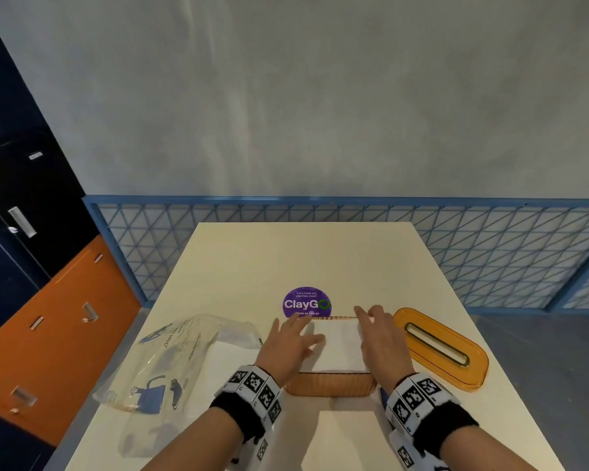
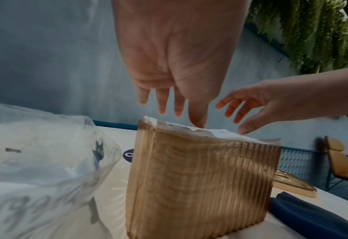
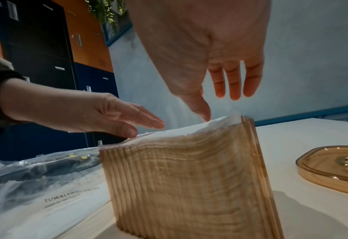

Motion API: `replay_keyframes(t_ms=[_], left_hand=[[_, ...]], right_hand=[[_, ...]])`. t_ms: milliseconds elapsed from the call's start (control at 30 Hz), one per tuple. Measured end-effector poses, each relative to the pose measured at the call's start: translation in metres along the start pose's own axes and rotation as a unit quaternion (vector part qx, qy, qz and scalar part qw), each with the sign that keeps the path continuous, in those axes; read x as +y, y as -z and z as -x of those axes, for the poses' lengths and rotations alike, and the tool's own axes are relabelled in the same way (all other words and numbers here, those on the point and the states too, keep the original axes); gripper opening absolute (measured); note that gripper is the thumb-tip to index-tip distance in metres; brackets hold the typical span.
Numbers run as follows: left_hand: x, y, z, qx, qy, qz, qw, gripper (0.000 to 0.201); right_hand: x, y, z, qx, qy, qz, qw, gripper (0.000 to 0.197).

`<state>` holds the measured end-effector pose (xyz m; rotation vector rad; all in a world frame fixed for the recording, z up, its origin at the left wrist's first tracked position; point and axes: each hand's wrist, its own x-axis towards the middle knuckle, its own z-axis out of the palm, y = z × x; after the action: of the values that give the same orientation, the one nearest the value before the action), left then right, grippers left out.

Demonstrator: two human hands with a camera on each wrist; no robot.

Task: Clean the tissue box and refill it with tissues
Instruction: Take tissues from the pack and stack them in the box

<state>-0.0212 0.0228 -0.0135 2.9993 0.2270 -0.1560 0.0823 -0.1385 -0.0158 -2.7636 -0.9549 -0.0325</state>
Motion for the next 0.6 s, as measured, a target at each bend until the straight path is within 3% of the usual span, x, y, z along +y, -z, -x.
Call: replay_keyframes(t_ms=[67,167,433,600], left_hand=[[0.006,0.002,0.001,-0.016,-0.034,0.032,0.999,0.038],[0.016,0.008,0.003,-0.049,-0.033,0.059,0.996,0.037],[0.016,0.012,-0.006,-0.122,-0.035,0.091,0.988,0.048],[0.012,0.006,-0.008,-0.098,-0.034,0.120,0.987,0.053]], right_hand=[[-0.001,-0.001,0.001,-0.005,0.055,-0.012,0.998,0.057],[0.001,-0.002,0.002,-0.092,0.124,-0.033,0.988,0.046],[0.001,0.021,0.004,-0.234,0.117,-0.049,0.964,0.040],[0.006,0.026,-0.007,-0.298,0.101,-0.040,0.948,0.062]])
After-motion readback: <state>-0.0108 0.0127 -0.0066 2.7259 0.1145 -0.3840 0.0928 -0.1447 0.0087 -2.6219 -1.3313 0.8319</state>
